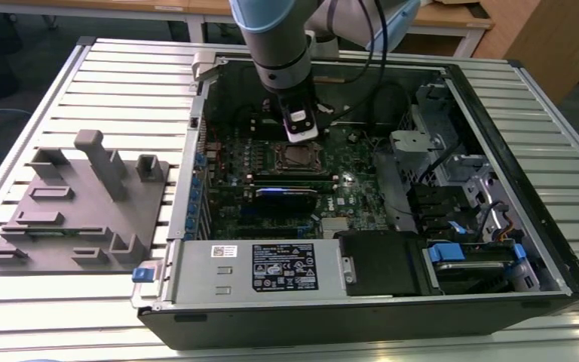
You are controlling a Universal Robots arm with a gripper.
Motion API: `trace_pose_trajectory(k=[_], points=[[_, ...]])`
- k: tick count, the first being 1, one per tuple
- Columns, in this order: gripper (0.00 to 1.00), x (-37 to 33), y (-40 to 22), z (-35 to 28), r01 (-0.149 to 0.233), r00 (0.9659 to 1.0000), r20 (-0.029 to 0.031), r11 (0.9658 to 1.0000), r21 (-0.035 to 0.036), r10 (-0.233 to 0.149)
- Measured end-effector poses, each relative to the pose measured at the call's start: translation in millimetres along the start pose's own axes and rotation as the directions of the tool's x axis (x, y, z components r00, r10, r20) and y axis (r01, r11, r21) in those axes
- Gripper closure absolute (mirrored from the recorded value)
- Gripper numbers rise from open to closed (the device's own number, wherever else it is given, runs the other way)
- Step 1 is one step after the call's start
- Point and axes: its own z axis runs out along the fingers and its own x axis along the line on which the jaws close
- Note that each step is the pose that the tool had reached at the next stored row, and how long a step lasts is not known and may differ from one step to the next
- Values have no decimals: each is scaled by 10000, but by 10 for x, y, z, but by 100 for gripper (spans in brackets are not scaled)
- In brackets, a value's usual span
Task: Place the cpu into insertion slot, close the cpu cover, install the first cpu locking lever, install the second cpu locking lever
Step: 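Install the first cpu locking lever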
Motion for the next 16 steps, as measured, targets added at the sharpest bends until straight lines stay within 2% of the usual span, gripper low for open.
trace_pose_trajectory(k=[4,9,16], points=[[89,1,-2,5,18,10000,37,10000,40,-18],[89,1,-2,5,54,9999,100,9999,132,-56],[89,1,-2,5,84,9999,148,9997,213,-87]])
